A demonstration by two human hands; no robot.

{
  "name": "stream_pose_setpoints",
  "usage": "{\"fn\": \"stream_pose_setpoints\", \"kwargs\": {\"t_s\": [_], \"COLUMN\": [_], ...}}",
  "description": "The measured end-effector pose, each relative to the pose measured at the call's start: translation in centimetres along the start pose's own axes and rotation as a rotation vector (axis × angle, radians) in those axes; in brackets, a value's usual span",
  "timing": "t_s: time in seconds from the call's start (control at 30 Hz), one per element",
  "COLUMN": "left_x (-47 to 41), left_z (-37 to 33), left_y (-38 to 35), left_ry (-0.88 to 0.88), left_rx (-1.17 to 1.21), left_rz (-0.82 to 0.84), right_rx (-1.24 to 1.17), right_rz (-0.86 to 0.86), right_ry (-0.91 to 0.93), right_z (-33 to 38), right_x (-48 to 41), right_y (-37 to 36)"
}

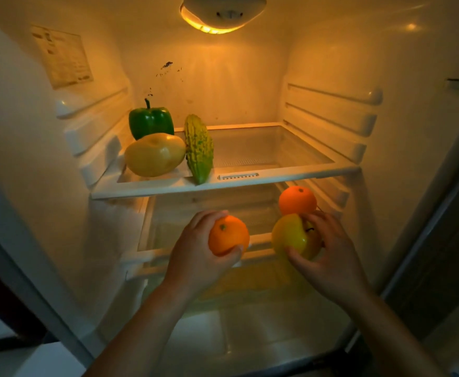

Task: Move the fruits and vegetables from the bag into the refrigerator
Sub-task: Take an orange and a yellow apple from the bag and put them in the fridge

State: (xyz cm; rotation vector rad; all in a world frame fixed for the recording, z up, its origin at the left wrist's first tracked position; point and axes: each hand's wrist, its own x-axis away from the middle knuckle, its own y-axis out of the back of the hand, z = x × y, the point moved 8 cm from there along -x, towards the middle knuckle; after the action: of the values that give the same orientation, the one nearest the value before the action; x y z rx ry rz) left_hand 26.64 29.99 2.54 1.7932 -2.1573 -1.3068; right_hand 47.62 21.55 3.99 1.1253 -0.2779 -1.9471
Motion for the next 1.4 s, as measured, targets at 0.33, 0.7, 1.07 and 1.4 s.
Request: {"fn": "stream_pose_setpoints", "kwargs": {"t_s": [0.33, 0.7, 1.07, 1.4], "left_x": [-2.5, -3.9, -7.9, -6.2], "left_z": [-0.6, -0.1, -0.6, 0.4], "left_y": [-2.6, -4.9, -8.7, -6.9], "left_ry": [0.078, 0.018, 0.049, -0.029], "left_rx": [0.092, 0.104, 0.135, 0.157], "left_rz": [-0.07, -0.034, 0.042, 0.055], "right_rx": [-0.002, -0.053, -0.064, -0.09], "right_rz": [-0.025, -0.016, -0.01, -0.001], "right_ry": [-0.023, -0.096, -0.129, -0.092], "right_z": [-1.5, -3.4, -5.1, -4.1], "right_x": [0.1, 0.5, 1.2, 0.8], "right_y": [0.5, 0.9, 0.9, 0.5]}}
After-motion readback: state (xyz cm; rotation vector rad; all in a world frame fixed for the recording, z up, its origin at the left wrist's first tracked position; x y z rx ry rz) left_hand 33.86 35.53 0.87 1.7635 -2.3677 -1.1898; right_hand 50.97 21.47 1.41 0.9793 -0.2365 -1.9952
